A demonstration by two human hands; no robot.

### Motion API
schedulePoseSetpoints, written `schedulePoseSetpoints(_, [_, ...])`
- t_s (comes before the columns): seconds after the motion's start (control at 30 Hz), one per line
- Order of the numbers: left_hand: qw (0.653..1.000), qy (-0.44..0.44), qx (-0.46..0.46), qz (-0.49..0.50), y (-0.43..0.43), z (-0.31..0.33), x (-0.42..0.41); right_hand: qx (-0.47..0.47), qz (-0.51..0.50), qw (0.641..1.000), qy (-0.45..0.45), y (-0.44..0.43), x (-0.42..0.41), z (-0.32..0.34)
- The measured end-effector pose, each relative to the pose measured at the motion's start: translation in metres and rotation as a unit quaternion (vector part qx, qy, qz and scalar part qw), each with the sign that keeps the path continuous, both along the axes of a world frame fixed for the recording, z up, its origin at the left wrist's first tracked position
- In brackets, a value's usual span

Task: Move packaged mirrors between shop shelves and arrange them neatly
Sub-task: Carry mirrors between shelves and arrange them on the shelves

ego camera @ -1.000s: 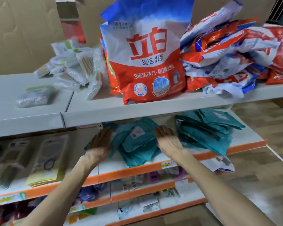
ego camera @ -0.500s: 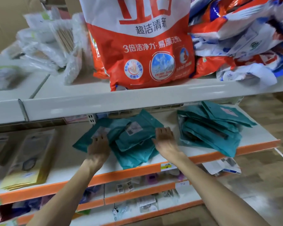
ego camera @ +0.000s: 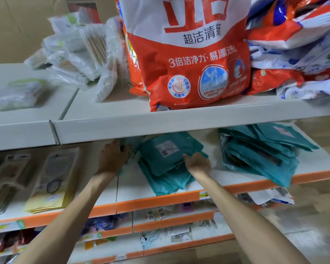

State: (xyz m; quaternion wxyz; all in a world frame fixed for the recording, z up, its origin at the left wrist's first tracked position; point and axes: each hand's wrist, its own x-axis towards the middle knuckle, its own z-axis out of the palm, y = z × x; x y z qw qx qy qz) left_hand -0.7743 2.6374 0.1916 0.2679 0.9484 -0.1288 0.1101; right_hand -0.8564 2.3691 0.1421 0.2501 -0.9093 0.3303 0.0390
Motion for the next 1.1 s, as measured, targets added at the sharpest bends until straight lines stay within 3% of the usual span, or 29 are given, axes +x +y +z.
schedulePoseSetpoints(0.07, [0.996,0.017,-0.091,0.003,0.007,0.003,0.002,0.028,-0.023,0.999,-0.006,0.001,0.003,0.001])
schedulePoseSetpoints(0.2, [0.931,0.221,-0.274,0.097,0.022,0.000,-0.001,0.093,-0.069,0.993,-0.029,-0.001,0.004,0.002])
schedulePoseSetpoints(0.3, [0.924,0.295,-0.206,0.130,0.038,-0.023,-0.004,0.132,-0.104,0.984,-0.049,-0.003,0.003,0.004])
schedulePoseSetpoints(0.53, [0.873,0.315,-0.320,0.190,0.043,-0.046,-0.009,0.154,-0.137,0.973,-0.101,-0.024,-0.002,-0.001])
schedulePoseSetpoints(0.7, [0.870,0.314,-0.327,0.192,0.041,-0.044,-0.011,0.151,-0.160,0.958,-0.182,-0.073,-0.005,0.026])
schedulePoseSetpoints(0.8, [0.876,0.303,-0.332,0.177,0.035,-0.040,-0.013,0.086,-0.143,0.957,-0.237,-0.080,-0.013,0.071])
schedulePoseSetpoints(0.87, [0.882,0.284,-0.335,0.170,0.033,-0.037,-0.015,0.064,-0.118,0.975,-0.176,-0.083,-0.021,0.089])
schedulePoseSetpoints(0.93, [0.883,0.278,-0.337,0.172,0.032,-0.035,-0.017,0.115,-0.082,0.987,-0.076,-0.078,-0.032,0.107])
schedulePoseSetpoints(1.03, [0.877,0.284,-0.346,0.173,0.032,-0.035,-0.019,0.070,0.044,0.997,0.001,-0.050,-0.038,0.130])
schedulePoseSetpoints(1.1, [0.872,0.287,-0.354,0.177,0.035,-0.039,-0.017,0.062,0.055,0.996,0.020,-0.020,-0.033,0.129])
